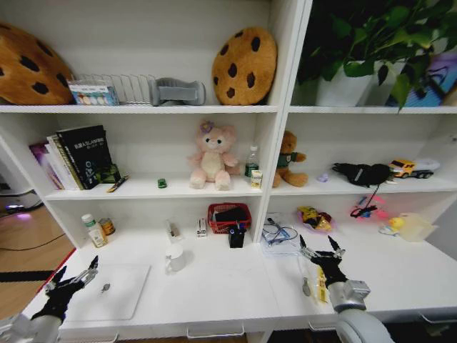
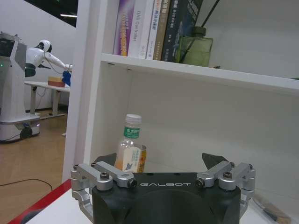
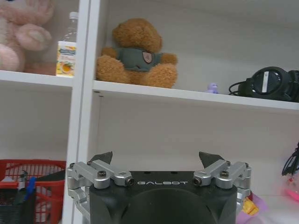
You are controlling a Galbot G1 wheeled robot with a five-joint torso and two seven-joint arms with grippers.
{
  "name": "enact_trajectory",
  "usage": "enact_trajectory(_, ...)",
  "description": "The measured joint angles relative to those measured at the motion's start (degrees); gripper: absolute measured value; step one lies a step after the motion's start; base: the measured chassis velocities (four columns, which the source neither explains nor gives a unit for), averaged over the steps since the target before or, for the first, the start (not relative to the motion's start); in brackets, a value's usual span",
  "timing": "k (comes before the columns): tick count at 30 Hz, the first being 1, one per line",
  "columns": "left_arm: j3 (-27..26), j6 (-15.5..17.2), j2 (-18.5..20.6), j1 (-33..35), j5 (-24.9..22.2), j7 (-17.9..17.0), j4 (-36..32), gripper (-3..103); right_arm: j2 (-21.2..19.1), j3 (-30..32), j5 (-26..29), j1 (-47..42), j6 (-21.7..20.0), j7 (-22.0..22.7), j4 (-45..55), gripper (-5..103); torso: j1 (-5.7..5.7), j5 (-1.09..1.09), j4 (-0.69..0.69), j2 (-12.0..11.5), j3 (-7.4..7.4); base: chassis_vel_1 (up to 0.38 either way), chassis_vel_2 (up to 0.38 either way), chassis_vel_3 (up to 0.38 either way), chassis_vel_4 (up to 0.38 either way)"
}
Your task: Organize the objects on the table.
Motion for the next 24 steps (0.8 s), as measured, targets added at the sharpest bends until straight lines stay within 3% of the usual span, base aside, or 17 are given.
enact_trajectory(2, 0.0, 0.0, 0.0, 0.0, -0.01, 0.0, 0.0, 100, 0.0, 0.0, 0.0, 0.0, 0.0, 0.0, 0.0, 100, 0.0, -0.06, 0.0, 0.0, 0.0, 0.184, 0.212, -0.237, -0.198)
enact_trajectory(3, -0.01, 0.0, 0.0, 0.0, 0.0, 0.0, 0.0, 100, 0.0, 0.0, 0.0, 0.0, 0.0, 0.0, 0.0, 100, 0.0, 0.03, 0.0, 0.0, 0.0, 0.227, 0.229, -0.216, -0.219)
enact_trajectory(7, 0.0, 0.0, 0.0, 0.0, 0.0, -0.01, 0.0, 100, 0.0, 0.0, 0.0, 0.01, 0.0, -0.01, 0.0, 100, 0.0, -0.08, 0.02, 0.0, 0.0, 0.212, 0.222, -0.191, -0.204)
enact_trajectory(9, 0.0, 0.0, 0.0, 0.0, 0.0, 0.0, 0.0, 100, 0.0, 0.0, 0.0, 0.0, 0.0, 0.0, 0.0, 100, -0.01, 0.03, 0.0, 0.0, 0.0, 0.214, 0.218, -0.207, -0.213)
enact_trajectory(12, 0.01, 0.0, 0.0, 0.0, -0.01, 0.0, 0.01, 100, 0.0, 0.0, 0.0, 0.0, 0.0, 0.0, 0.0, 100, 0.0, -0.06, 0.0, 0.0, 0.0, 0.186, 0.194, -0.208, -0.196)
enact_trajectory(13, -0.01, 0.0, 0.0, 0.0, 0.0, 0.0, 0.0, 100, 0.0, -0.01, 0.0, 0.0, 0.0, 0.0, -0.01, 100, 0.0, 0.06, 0.0, 0.0, 0.0, 0.192, 0.199, -0.174, -0.206)
enact_trajectory(16, 0.01, 0.01, 0.0, 0.0, -0.01, 0.0, 0.0, 100, 0.0, -0.01, 0.0, 0.01, 0.0, 0.0, 0.0, 100, 0.01, -0.08, 0.03, 0.0, 0.0, 0.18, 0.198, -0.177, -0.201)
enact_trajectory(18, 0.0, 0.0, 0.0, 0.0, 0.0, 0.0, 0.0, 100, 0.0, 0.0, 0.0, 0.0, 0.0, 0.0, 0.0, 100, -0.01, 0.04, 0.0, 0.0, 0.0, 0.176, 0.195, -0.179, -0.191)
enact_trajectory(22, 0.0, 0.0, 0.0, 0.0, 0.0, 0.0, 0.01, 100, 0.0, 0.0, 0.0, 0.0, 0.0, 0.0, 0.0, 100, 0.01, -0.08, 0.0, 0.0, 0.0, 0.153, 0.154, -0.148, -0.159)
enact_trajectory(24, -0.01, 0.0, 0.0, 0.0, 0.0, 0.0, 0.0, 100, 0.0, -0.01, 0.0, 0.0, 0.0, 0.0, 0.0, 100, 0.0, 0.04, 0.01, 0.0, 0.0, 0.127, 0.135, -0.123, -0.129)
